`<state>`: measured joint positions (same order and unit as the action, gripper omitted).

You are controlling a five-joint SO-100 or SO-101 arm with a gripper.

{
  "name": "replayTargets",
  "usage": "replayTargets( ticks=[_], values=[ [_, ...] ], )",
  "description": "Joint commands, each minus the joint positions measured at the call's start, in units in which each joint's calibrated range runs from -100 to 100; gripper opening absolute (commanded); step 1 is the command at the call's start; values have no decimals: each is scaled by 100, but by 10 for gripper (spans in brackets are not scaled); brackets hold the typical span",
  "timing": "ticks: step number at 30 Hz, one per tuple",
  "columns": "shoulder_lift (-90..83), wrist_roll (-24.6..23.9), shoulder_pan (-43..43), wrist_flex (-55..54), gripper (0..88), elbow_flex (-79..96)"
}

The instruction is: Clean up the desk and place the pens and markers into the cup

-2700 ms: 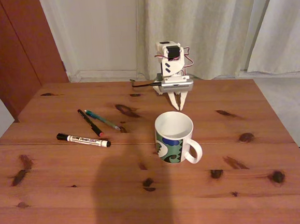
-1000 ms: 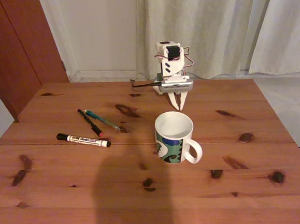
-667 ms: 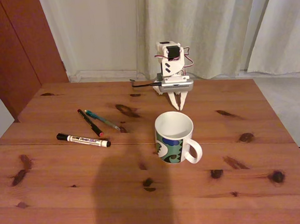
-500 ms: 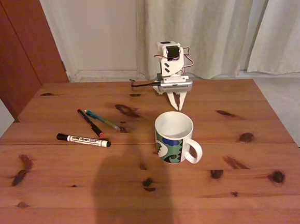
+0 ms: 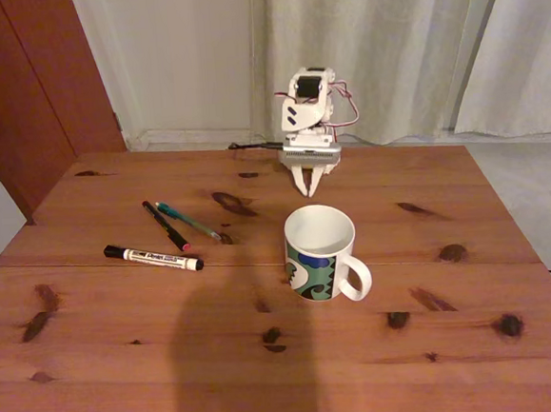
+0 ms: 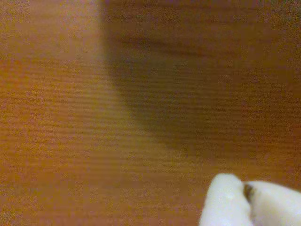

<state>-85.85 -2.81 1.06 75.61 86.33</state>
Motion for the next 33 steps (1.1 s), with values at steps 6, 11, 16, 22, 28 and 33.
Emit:
replayTargets(
  ticks=[6, 11, 16, 22, 28, 33],
  values=[
    [2904, -13, 340, -47, 8, -2826],
    [4609, -13, 734, -56, 8, -4386],
    [5958, -13, 1265, -56, 8, -5738],
    [7050, -7, 1900, -56, 8, -6919],
    [7637, -18, 2471, -64, 9, -7289],
    [7977, -7, 3106, -649, 10, -7406]
  ],
)
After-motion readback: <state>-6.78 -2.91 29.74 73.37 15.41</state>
